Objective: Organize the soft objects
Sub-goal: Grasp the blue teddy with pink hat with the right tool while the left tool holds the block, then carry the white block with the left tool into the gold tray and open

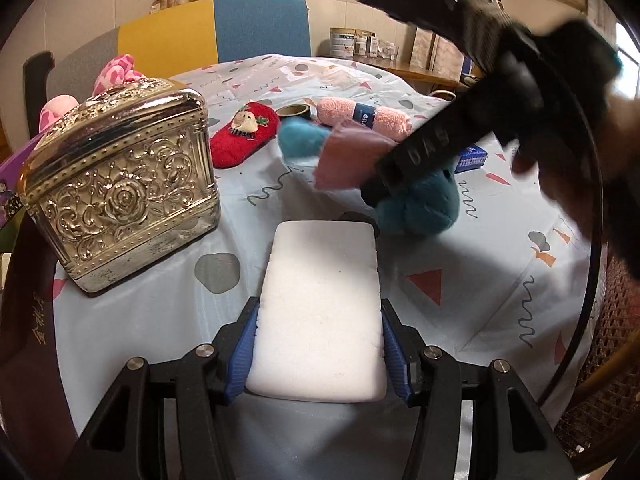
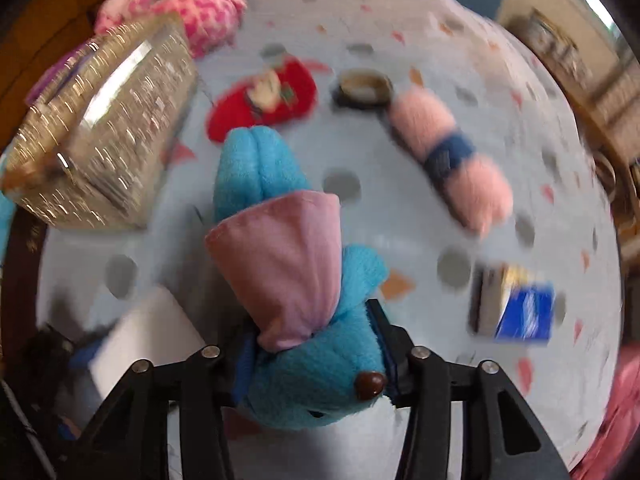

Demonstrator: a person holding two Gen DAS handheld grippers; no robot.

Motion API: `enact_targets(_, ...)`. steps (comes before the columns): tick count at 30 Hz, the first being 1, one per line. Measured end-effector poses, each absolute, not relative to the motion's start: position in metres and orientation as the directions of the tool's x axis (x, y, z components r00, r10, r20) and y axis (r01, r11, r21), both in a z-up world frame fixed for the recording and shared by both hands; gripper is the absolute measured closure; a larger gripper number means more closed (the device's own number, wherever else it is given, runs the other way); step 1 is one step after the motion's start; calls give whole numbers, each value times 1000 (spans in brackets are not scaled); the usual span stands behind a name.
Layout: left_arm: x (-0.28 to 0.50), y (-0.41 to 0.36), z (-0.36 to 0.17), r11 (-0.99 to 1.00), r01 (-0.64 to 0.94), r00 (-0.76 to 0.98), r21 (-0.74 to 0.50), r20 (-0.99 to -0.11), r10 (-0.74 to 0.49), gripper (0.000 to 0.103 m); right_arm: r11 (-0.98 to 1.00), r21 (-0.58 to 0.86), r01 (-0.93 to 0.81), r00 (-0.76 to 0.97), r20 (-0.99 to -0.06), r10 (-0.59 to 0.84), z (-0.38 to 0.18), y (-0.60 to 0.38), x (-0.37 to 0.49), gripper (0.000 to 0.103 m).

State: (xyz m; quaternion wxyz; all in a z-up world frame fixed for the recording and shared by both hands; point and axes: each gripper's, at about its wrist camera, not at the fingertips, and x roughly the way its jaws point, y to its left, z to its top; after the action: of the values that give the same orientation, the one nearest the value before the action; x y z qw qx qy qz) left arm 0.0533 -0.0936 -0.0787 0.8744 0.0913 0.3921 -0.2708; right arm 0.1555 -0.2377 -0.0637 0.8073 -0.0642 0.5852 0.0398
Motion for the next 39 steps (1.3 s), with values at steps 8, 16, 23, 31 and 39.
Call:
enact_targets(8,48,-79,-33,869,495,606,-17,-710,-358,48,997,51,-52,319,-946,65,-73,-263,164,49)
enact_targets(16,39,-38,19,921,391,698,-8,-650,-302,47,993,-34,-114,349,-937,7,-78,-241,150,48)
enact_targets(23,32,31,37,968,250,740,-35,-637,-214,47,990,-62,-126,356,-934,-13,-74,-237,138,46)
enact_targets(31,25,156,35,997,-30,753,-65,-658,-20,47,986,-90,-141,368,-929,-32,-72,-234,136,46)
enact_targets(39,31,255,6,969,-244,680,-43,-720,140,46,983,-106,-151,376,-926,-42,-74,-230,135,46)
